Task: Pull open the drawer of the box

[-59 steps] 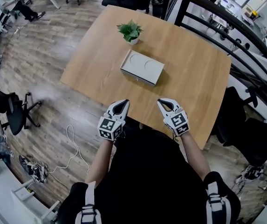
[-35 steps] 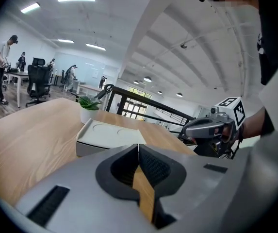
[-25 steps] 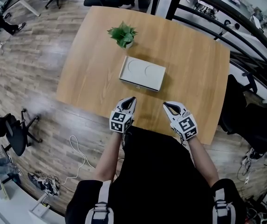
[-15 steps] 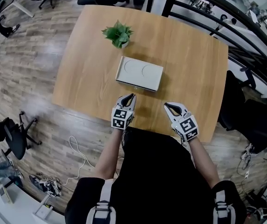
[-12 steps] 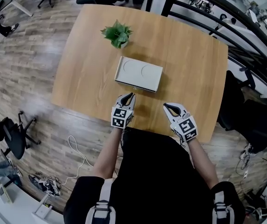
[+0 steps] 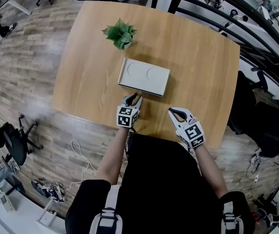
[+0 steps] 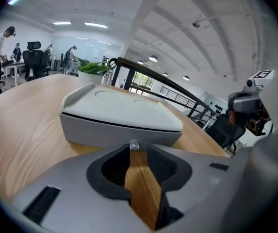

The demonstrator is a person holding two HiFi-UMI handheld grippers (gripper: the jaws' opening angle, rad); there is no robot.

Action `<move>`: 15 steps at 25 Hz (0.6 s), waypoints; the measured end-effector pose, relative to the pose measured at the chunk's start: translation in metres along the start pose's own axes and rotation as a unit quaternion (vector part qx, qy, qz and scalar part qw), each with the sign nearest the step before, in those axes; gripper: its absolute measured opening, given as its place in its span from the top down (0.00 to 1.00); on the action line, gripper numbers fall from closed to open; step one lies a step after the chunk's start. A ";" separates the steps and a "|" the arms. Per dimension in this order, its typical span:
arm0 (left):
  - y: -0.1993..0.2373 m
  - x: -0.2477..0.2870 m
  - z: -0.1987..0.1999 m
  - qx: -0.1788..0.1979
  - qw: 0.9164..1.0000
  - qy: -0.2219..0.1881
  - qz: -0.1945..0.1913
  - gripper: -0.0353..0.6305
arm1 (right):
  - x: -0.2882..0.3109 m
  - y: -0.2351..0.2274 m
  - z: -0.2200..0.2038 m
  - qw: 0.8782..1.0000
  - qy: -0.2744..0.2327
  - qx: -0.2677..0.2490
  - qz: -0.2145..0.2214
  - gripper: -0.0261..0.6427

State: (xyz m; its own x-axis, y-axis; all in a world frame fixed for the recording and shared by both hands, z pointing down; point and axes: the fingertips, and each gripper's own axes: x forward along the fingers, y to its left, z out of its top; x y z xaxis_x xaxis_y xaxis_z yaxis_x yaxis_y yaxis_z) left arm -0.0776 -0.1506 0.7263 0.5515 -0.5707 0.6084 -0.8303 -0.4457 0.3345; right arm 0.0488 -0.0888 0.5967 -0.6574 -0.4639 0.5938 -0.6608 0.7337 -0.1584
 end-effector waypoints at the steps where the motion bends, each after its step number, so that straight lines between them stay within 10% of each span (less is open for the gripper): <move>1: 0.001 0.002 -0.002 -0.003 1.000 0.004 0.001 0.78 | 0.001 0.000 -0.001 1.000 0.001 0.002 0.002 0.92; 15: 0.011 0.021 -0.004 -0.031 0.999 0.017 0.007 0.76 | 0.006 -0.007 -0.001 1.000 0.010 0.008 0.005 0.92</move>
State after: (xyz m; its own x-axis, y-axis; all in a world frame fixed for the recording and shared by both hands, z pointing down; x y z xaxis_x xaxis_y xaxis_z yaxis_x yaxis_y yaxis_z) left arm -0.0751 -0.1644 0.7459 0.5376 -0.5526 0.6369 -0.8419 -0.3937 0.3690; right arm 0.0498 -0.0966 0.6026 -0.6564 -0.4471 0.6077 -0.6606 0.7297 -0.1766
